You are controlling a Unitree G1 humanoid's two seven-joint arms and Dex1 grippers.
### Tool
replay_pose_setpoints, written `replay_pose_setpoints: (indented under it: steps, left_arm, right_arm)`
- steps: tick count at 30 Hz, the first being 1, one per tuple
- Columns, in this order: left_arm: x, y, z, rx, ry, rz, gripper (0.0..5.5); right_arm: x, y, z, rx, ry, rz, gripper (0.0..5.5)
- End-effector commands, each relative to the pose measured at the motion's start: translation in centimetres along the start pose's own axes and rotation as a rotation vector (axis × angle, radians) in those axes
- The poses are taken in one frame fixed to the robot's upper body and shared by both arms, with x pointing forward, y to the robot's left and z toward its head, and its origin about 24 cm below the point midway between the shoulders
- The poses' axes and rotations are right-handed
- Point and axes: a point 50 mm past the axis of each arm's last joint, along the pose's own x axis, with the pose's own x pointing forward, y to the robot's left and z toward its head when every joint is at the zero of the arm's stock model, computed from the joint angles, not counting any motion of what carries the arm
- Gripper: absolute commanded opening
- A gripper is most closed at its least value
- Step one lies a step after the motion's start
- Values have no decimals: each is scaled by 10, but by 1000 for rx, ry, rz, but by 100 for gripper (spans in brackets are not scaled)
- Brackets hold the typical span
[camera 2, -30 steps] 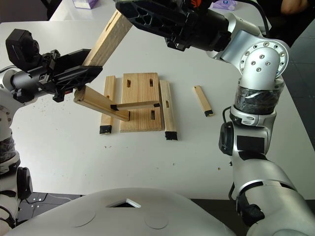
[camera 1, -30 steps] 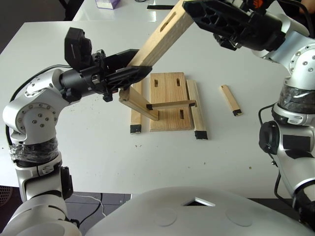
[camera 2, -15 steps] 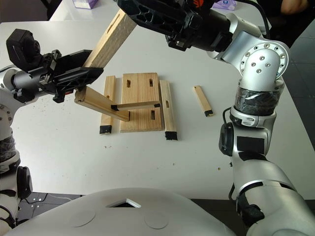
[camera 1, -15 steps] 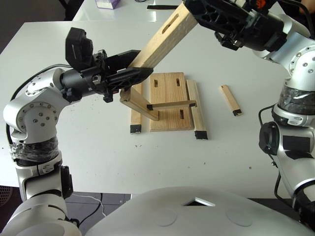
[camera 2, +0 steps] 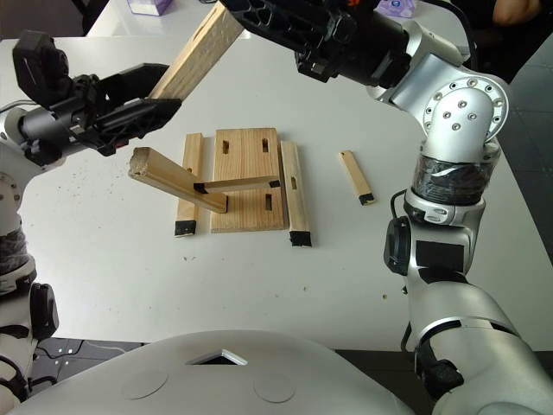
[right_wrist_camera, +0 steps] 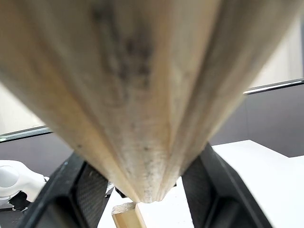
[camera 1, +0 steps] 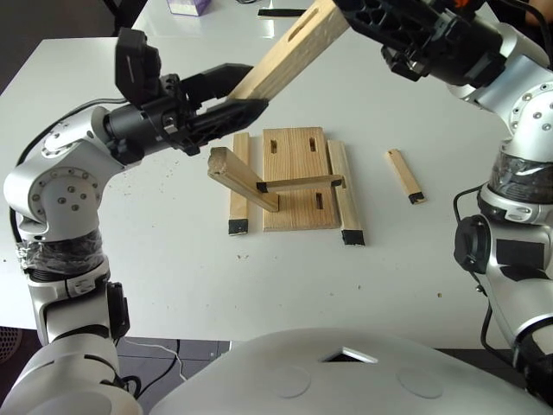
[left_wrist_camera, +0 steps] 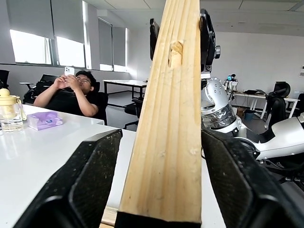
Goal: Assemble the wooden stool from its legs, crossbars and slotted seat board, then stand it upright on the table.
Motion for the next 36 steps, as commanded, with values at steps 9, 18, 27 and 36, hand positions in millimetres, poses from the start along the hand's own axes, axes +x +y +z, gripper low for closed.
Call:
replay_pose_setpoints:
  steps: [9, 18, 27, 36]
  left_arm:
    - [-39, 19, -3, 67, 0, 324, 304]
    - [-85, 55, -59, -61, -361, 1196, 304]
    - [-82, 46, -121, -211, -443, 1596, 304]
    - [-92, 47, -122, -171, -441, 1615, 304]
  right_arm:
    - [-51, -21, 30, -402, 95, -338, 205]
    - [-78, -28, -46, -502, 484, -330, 205]
    - [-84, -4, -76, -354, 530, -194, 205]
    - [-89, 8, -85, -296, 571, -100, 205]
